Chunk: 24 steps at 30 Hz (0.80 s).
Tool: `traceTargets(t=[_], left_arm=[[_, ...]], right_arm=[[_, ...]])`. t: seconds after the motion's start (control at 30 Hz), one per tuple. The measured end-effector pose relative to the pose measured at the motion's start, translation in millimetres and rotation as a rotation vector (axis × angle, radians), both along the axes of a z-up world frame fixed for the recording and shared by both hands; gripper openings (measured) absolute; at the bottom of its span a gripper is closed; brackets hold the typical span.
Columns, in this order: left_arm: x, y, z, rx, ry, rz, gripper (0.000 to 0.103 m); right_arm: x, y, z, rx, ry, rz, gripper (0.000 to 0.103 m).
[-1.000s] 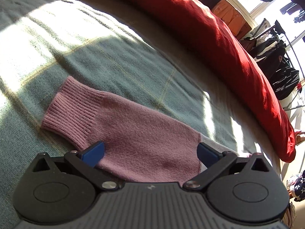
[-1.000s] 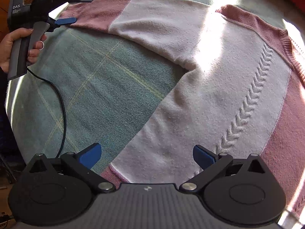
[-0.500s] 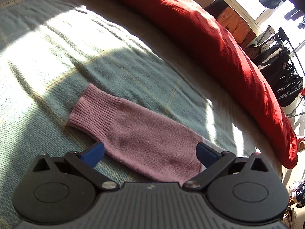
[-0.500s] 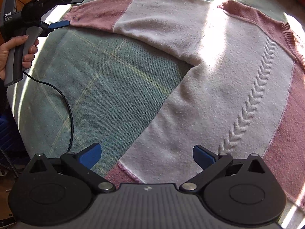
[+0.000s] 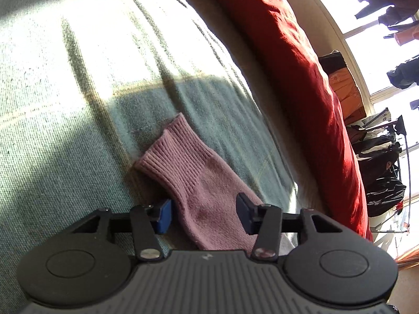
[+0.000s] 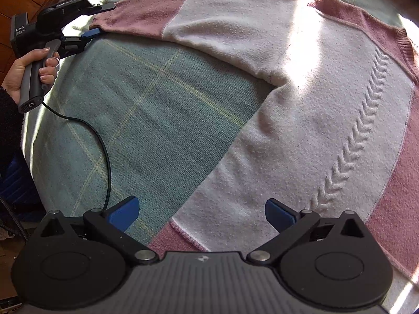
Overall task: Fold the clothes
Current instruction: 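Grasp the pink cuff with the left gripper and lift it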
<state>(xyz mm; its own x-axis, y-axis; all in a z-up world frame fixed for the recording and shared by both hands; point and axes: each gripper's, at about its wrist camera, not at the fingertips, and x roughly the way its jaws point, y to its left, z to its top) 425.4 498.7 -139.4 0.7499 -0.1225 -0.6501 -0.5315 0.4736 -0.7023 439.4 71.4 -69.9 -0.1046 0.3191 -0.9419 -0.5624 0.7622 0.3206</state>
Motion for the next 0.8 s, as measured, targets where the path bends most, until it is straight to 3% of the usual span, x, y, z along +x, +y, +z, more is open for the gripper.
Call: traceTargets(t=[0.1,0.43,0.57,0.8], left_arm=[[6.6,7.5,-5.2,-0.008,-0.017,0.028,0.039],[-2.5,-14.1,-5.7,0.001,-0.034,-0.012,0.037],[12.1,-4.8,-11.0,0.002,-0.057,0.003,0.033],[15.5,-0.1,-15.1,0.021,-0.057,0.027,0.017]], right_arm=[[0.7,-0.7,-1.7,-0.003,0.004,-0.005,0.103],[1.5,3.1,2.3,0.021,0.020,-0.007,0.103],[5.2,3.3,2.2,0.028,0.023,-0.021,0.103],[6.4,5.8,4.9,0.018,0.021,-0.018,0.103]])
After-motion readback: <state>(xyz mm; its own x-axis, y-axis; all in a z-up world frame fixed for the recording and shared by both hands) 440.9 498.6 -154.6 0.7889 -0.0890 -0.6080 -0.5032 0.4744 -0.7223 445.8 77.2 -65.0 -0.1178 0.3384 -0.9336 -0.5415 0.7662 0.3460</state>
